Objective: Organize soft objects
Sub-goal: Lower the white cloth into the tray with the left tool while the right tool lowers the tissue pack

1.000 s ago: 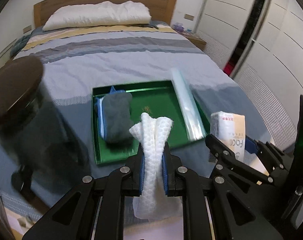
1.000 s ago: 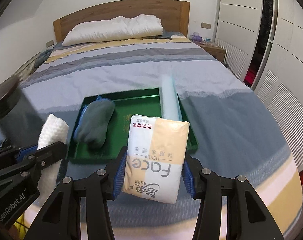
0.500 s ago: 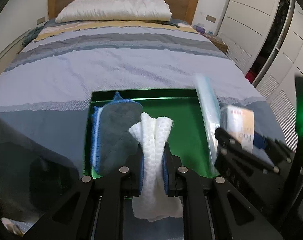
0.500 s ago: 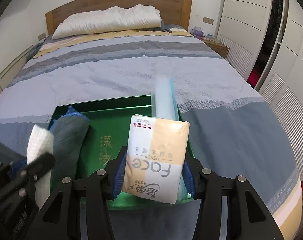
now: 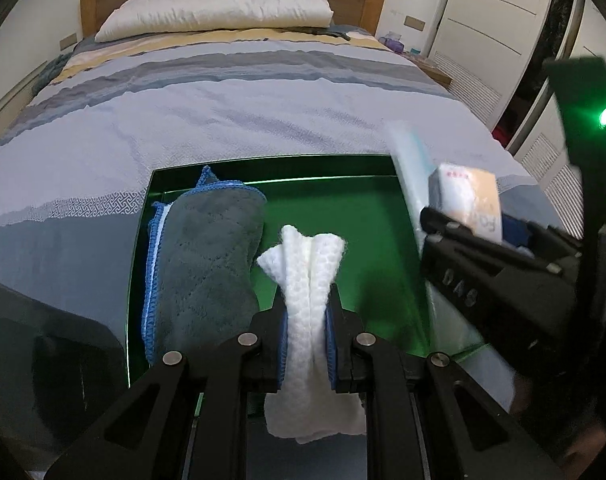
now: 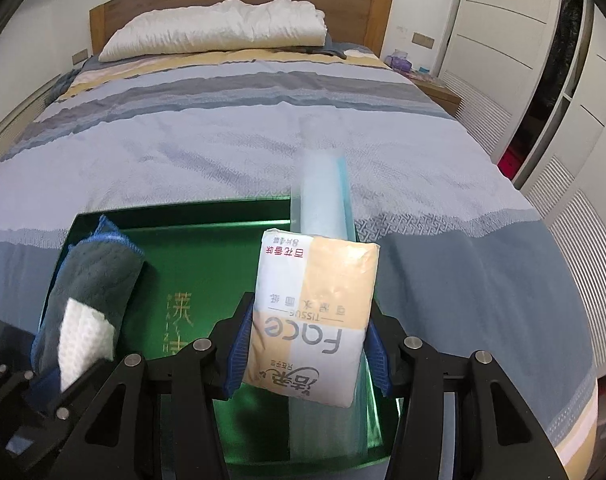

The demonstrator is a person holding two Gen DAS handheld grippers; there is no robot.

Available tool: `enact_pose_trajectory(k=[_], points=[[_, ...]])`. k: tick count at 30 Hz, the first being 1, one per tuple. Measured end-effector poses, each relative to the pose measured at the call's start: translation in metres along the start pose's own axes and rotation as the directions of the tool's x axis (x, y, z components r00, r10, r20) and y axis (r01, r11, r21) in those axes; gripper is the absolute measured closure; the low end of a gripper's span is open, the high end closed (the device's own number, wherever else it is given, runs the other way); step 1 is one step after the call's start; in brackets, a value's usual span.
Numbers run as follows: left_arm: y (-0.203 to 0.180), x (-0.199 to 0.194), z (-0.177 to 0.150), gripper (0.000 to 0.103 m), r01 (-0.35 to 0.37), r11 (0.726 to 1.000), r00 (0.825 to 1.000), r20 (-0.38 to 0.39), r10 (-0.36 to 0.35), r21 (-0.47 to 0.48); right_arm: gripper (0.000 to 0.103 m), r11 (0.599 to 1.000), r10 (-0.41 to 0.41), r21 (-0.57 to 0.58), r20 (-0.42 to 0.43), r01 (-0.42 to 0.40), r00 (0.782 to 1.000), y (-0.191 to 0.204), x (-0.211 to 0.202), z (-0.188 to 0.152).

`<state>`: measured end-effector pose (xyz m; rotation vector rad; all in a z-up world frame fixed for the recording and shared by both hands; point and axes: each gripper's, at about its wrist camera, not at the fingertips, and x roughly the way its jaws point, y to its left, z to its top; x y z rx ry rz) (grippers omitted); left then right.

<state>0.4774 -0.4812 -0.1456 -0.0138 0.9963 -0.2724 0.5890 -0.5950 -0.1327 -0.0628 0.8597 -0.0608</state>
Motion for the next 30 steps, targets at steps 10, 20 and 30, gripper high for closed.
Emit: enact_pose_trajectory(k=[10, 20, 30], points=[[0.002, 0.009, 0.007, 0.091, -0.041, 0.999, 0.999, -0.003, 0.041, -0.001, 0.054, 1.0, 0.006, 0.009, 0.007, -0.006, 1.0, -0.009, 0.008, 0.006], [0.004, 0.002, 0.019, 0.091, -0.09, 0.996, 0.994, 0.053, 0.091, -0.008, 0.054, 1.0, 0.003, -0.03, -0.042, -0.004, 0.999, -0.01, 0.012, -0.003], [-0.005, 0.0, 0.048, 0.091, -0.1, 0.994, 0.99, 0.096, 0.104, -0.041, 0.054, 0.997, 0.012, -0.073, -0.074, -0.017, 0.997, -0.007, 0.007, -0.008]])
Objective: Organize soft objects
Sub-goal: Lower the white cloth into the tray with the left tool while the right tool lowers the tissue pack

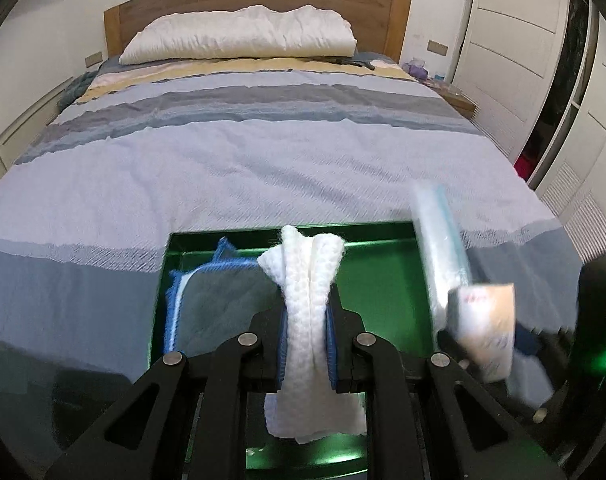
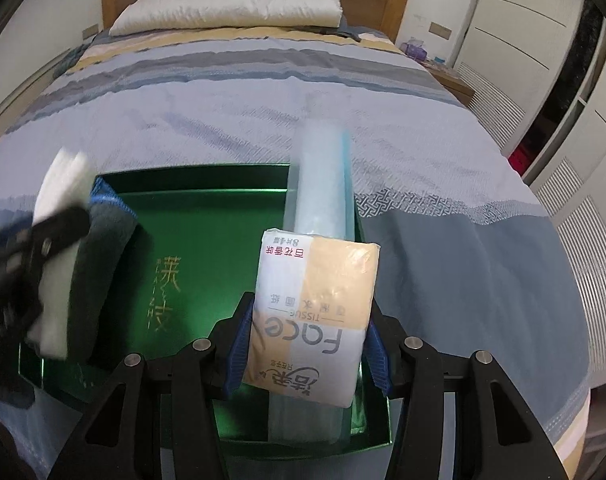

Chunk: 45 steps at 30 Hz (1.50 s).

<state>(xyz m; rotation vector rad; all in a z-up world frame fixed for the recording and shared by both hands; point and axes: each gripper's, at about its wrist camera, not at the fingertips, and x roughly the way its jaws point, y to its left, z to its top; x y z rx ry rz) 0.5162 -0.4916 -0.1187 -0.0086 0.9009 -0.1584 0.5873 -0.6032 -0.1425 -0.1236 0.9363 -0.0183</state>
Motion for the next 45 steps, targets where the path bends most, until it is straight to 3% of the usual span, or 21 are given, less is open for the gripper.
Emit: enact_pose_trajectory(k=[7, 21, 35, 38, 45], points=[[0.003, 0.011, 0.01, 0.09, -0.027, 1.0, 1.0, -0.011, 0.026, -0.01, 0.054, 1.0, 0.01, -0.015, -0.007, -0.01, 1.0, 0.001, -0.004, -0.002], [0.015, 0.025, -0.011, 0.09, -0.044, 0.999, 0.994, -0.098, 0.041, -0.021, 0.053, 1.0, -0.004, -0.016, -0.01, 0.004, 1.0, 0.002, 0.0, -0.001], [0.015, 0.029, -0.018, 0.088, -0.043, 0.999, 0.991, -0.125, 0.041, -0.009, 0.051, 1.0, -0.02, -0.022, -0.025, 0.019, 0.999, 0.002, 0.009, 0.004], [0.016, 0.028, -0.017, 0.084, -0.037, 0.999, 0.992, -0.123, 0.036, -0.009, 0.05, 0.999, -0.021, -0.027, -0.034, 0.02, 0.999, 0.002, 0.012, 0.003], [0.013, 0.024, -0.015, 0.062, -0.021, 1.0, 0.994, -0.109, 0.021, -0.003, 0.049, 1.0, -0.015, -0.023, -0.033, 0.014, 0.999, -0.001, 0.011, 0.004]])
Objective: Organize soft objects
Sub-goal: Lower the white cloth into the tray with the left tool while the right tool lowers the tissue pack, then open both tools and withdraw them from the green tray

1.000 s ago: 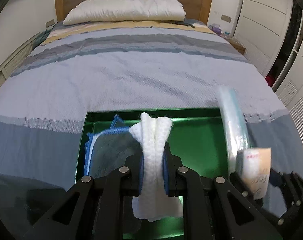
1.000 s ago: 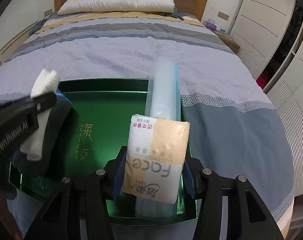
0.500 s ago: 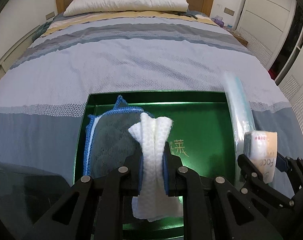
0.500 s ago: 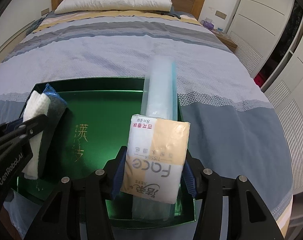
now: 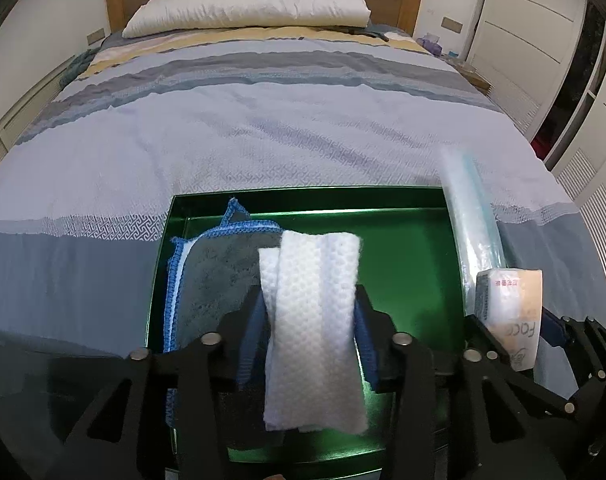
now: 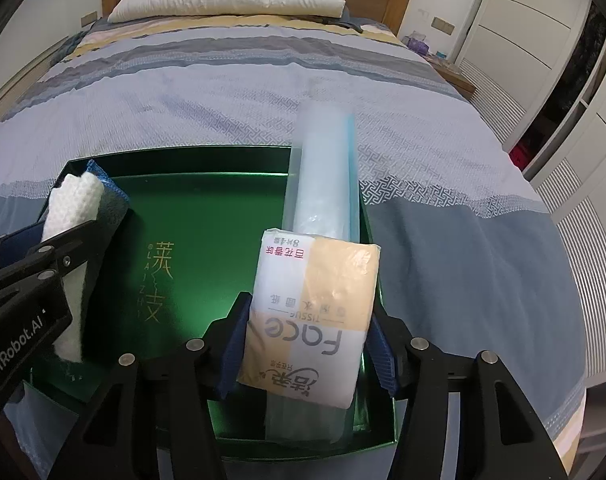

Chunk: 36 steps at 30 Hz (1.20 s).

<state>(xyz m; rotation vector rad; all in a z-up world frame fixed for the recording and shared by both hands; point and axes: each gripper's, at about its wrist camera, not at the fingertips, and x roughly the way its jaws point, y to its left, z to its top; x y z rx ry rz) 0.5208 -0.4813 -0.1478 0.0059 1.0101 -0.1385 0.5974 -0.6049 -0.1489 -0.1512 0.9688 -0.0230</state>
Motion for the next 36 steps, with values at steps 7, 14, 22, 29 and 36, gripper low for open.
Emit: enact_pose_trajectory(k=[7, 14, 22, 29, 36], points=[[-0.003, -0.006, 0.001, 0.05, 0.007, 1.0, 1.0, 0.019, -0.007, 0.009, 0.045, 1.0, 0.006, -0.002, 0.0, -0.006, 1.0, -0.002, -0.002, -0.001], [-0.004, -0.007, 0.002, 0.038, 0.013, 1.0, 0.999, 0.03, -0.013, 0.01, 0.042, 1.0, 0.01, -0.002, 0.003, -0.01, 1.0, -0.003, -0.005, -0.002], [-0.005, -0.011, 0.002, 0.038, 0.02, 1.0, 0.999, 0.037, -0.021, 0.021, 0.041, 1.0, 0.011, -0.009, 0.003, -0.011, 1.0, -0.001, -0.01, -0.005], [-0.005, -0.016, 0.003, 0.037, 0.024, 0.999, 0.999, 0.047, -0.025, 0.025, 0.04, 1.0, 0.012, -0.01, 0.01, -0.012, 1.0, 0.001, -0.017, -0.005], [-0.003, -0.023, 0.003, 0.037, 0.036, 0.999, 0.997, 0.062, -0.038, 0.032, 0.039, 1.0, 0.016, 0.002, 0.02, -0.016, 1.0, 0.001, -0.026, -0.006]])
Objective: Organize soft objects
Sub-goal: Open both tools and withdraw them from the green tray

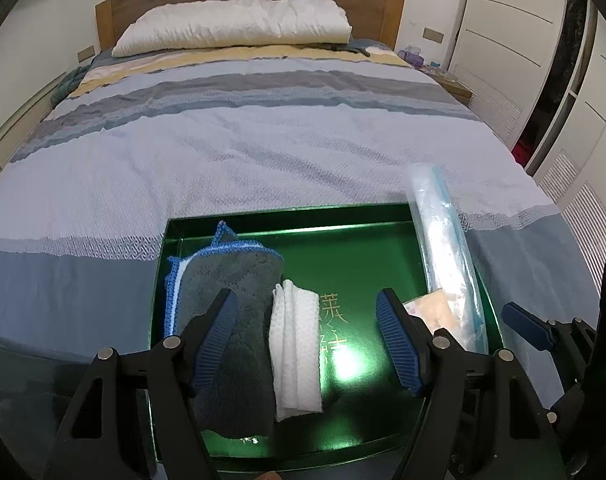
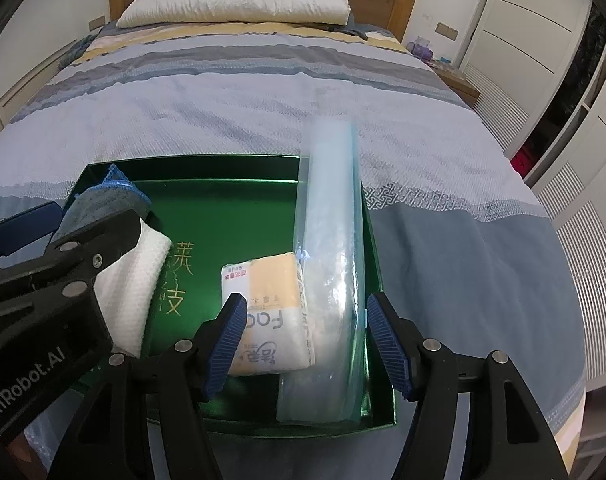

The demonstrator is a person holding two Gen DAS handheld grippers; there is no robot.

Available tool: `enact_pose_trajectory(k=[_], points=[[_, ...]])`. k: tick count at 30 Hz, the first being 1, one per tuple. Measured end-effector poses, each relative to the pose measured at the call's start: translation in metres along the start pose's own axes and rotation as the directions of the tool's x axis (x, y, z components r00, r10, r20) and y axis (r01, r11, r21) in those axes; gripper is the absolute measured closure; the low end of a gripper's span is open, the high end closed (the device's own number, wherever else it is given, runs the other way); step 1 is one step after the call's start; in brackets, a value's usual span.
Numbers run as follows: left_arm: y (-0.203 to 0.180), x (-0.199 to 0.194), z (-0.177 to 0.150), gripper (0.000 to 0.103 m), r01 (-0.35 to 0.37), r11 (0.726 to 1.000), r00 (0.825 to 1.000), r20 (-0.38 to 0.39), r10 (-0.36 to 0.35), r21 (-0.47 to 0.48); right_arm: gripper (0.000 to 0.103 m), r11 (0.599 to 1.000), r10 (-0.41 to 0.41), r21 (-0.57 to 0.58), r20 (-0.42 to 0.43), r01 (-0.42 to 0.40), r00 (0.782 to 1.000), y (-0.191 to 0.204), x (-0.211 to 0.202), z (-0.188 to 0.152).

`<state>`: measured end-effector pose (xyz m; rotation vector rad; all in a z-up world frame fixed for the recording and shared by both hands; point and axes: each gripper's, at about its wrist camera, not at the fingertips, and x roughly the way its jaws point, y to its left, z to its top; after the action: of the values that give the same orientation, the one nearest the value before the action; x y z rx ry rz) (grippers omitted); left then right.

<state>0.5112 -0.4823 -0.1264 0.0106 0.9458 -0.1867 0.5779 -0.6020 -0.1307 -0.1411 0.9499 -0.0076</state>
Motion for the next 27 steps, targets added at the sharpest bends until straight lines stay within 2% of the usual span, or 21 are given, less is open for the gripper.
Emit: enact_pose_trajectory(k=[2, 3, 4, 11, 18, 27], points=[[0.002, -0.003, 0.001, 0.033, 0.014, 1.0, 1.0, -0.001, -0.014, -0.011, 0.039, 1.0, -0.007, 0.003, 0.002, 0.007, 1.0, -0.001, -0.004, 0.0], [0.003, -0.005, 0.002, 0.022, 0.022, 1.0, 1.0, 0.0, -0.022, -0.016, 0.039, 1.0, -0.011, 0.005, 0.003, 0.011, 1.0, -0.002, -0.006, 0.0], [0.003, -0.008, 0.002, 0.02, 0.023, 1.0, 1.0, 0.009, -0.023, -0.016, 0.039, 1.0, -0.013, 0.005, 0.003, 0.013, 1.0, -0.002, -0.008, 0.001], [-0.001, -0.026, 0.005, 0.02, 0.07, 0.998, 0.997, 0.04, -0.07, -0.001, 0.039, 0.999, -0.037, 0.01, 0.003, 0.037, 0.999, -0.004, -0.021, 0.002], [-0.004, -0.039, 0.007, 0.02, 0.084, 0.996, 0.995, 0.058, -0.083, -0.009, 0.039, 0.999, -0.042, 0.018, 0.001, 0.042, 0.999, -0.008, -0.032, -0.004], [-0.015, -0.063, -0.004, 0.02, 0.138, 0.99, 0.989, 0.042, -0.138, 0.006, 0.039, 0.997, -0.072, 0.041, -0.008, 0.072, 0.997, -0.021, -0.059, -0.02]])
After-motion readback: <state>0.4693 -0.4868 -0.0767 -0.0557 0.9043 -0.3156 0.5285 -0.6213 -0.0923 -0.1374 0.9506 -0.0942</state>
